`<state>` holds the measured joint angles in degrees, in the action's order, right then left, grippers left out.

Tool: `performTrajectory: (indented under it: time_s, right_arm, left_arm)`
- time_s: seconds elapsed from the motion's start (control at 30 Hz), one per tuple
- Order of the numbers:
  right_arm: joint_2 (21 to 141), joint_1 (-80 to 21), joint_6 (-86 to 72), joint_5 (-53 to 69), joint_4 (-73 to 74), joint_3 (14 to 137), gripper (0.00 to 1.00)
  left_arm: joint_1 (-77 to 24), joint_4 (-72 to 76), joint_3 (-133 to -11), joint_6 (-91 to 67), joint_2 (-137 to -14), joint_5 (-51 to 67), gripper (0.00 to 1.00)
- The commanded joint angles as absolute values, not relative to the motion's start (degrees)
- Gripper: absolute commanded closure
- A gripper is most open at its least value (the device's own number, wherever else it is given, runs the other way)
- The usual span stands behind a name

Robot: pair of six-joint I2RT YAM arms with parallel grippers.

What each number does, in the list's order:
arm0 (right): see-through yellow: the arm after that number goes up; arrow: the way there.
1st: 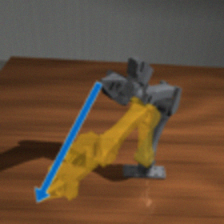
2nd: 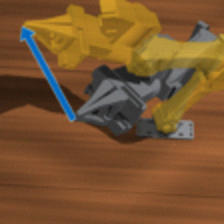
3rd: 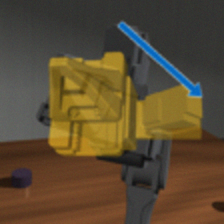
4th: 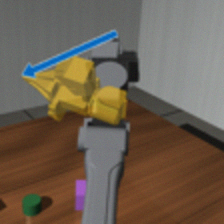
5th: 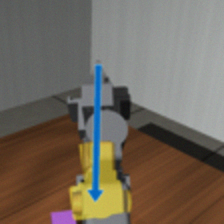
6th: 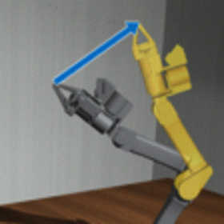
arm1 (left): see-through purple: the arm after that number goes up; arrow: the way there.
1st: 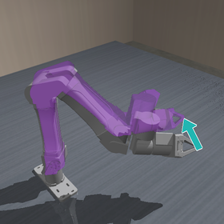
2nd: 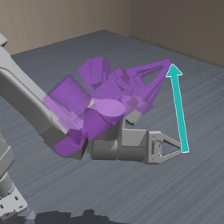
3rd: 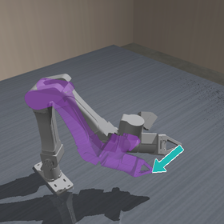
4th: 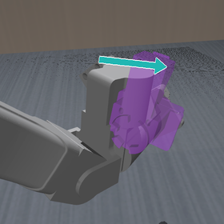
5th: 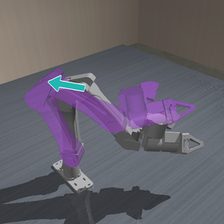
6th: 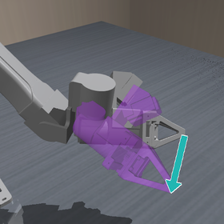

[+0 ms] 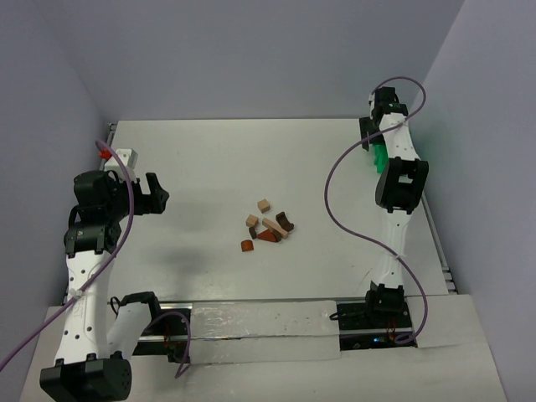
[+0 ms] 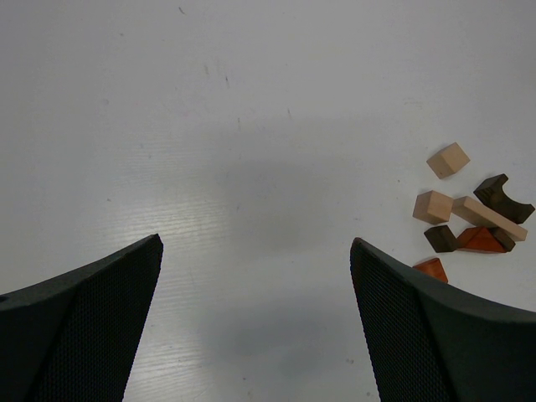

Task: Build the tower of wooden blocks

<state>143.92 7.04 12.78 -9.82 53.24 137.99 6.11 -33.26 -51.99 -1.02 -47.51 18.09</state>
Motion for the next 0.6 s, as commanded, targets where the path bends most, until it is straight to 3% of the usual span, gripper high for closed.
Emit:
performTrajectory:
  time_s: [0.0,0.17,0.33,0.47,0.57]
  right_arm:
    - [137.51,5.28,12.92,-9.58,53.63,137.90,0.13]
    - [129.67,4.67,13.34,-8.75,55.84,138.41,0.01]
    - [120.18,3.36,14.91,-6.73,58.15,136.67,0.01]
    - [112.99,-0.81,15.66,-1.37,61.07,132.17,0.05]
    - [107.61,-6.76,15.61,3.40,63.09,124.74,0.16]
  left_arm:
    - [6.50,-31.82,-52.18,-0.79,-47.52,19.19,0.01]
    - [6.54,-31.73,-52.17,-0.79,-47.21,19.03,0.01]
    - [6.59,-31.73,-52.12,-0.85,-47.02,19.05,0.01]
    - [6.65,-31.73,-52.12,-0.70,-47.11,19.25,0.01]
    - [6.61,-31.73,-52.12,-0.70,-47.02,19.36,0.01]
